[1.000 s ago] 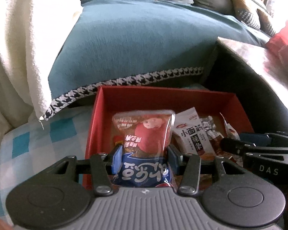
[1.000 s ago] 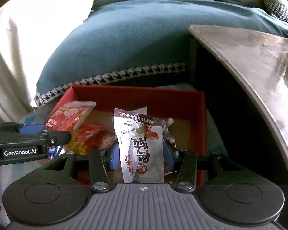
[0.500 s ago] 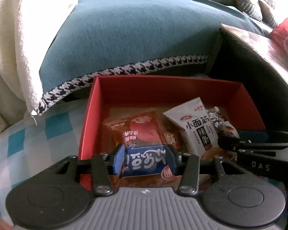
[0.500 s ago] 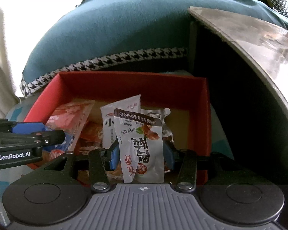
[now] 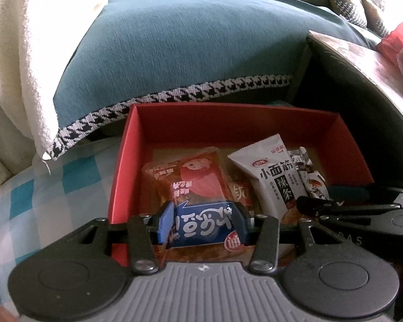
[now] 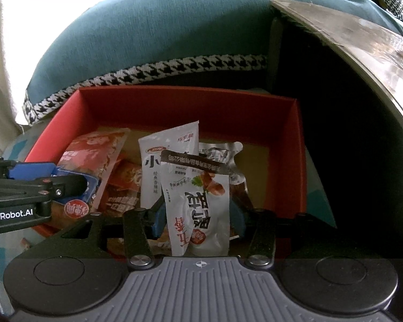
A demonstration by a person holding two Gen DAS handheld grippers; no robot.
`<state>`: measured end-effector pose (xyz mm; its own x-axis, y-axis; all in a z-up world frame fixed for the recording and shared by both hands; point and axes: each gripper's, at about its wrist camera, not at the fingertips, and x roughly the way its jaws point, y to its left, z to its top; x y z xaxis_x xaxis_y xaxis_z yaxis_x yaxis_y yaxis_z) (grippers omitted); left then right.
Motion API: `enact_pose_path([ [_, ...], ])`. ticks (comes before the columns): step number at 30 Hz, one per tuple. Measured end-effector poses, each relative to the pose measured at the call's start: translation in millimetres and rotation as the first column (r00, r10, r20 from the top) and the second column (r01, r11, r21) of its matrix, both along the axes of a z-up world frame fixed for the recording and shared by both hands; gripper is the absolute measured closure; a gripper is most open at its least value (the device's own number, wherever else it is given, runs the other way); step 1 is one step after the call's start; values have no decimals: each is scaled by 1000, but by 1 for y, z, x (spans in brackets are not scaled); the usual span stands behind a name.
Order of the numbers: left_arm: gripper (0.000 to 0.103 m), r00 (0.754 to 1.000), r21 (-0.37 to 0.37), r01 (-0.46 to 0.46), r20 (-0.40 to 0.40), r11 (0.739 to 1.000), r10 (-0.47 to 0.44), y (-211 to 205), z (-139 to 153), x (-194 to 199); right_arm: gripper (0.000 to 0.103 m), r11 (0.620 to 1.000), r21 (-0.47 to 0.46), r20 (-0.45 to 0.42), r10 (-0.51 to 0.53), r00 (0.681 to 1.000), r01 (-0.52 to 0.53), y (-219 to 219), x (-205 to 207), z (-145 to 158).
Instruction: Organize snacks
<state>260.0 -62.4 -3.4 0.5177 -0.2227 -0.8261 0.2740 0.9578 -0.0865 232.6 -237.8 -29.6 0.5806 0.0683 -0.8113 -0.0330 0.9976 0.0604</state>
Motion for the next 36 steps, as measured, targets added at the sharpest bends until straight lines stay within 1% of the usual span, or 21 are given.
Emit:
enact_pose_path([
  [1,61,1000,2,1,0,1000,-1,0,0,0,41,1000,1,-3,-2,1000,2,0,0,0],
  [2,61,1000,2,0,0,1000,0,0,1,0,35,1000,3,-4,-4,1000,4,0,0,-1],
  [3,61,1000,0,-1,-2,1000,1,1,1,0,27,1000,6,-6,-10,1000,10,-1,0,-1],
  [5,60,1000,-2,-2,-4,1000,2,2,2,0,18,1000,4,-4,-15,1000,15,-1,-1,1],
  [6,60,1000,1,-2,-3,1000,2,2,3,-1,16,1000,-1,-1,-15,1000,15,-1,-2,1],
  [9,54,1000,14,-2,4,1000,2,2,3,-3,16,1000,-11,-3,-24,1000,24,0,-4,1],
  [14,51,1000,20,1,13,1000,-1,3,6,-7,14,999,-34,-1,-29,1000,28,1,-4,1],
  [17,47,1000,23,-2,20,1000,2,5,8,-9,12,999,-43,6,-26,1000,26,1,-6,2],
  [23,46,1000,16,-10,28,1000,10,10,14,-14,10,998,-25,19,-49,999,49,0,-8,7],
  [31,45,999,-3,-25,39,1000,25,22,25,-22,10,999,-20,46,-36,998,37,5,-18,15],
  [36,45,998,-20,-51,19,998,52,40,28,-29,10,1000,-12,58,-23,998,24,9,-24,21],
])
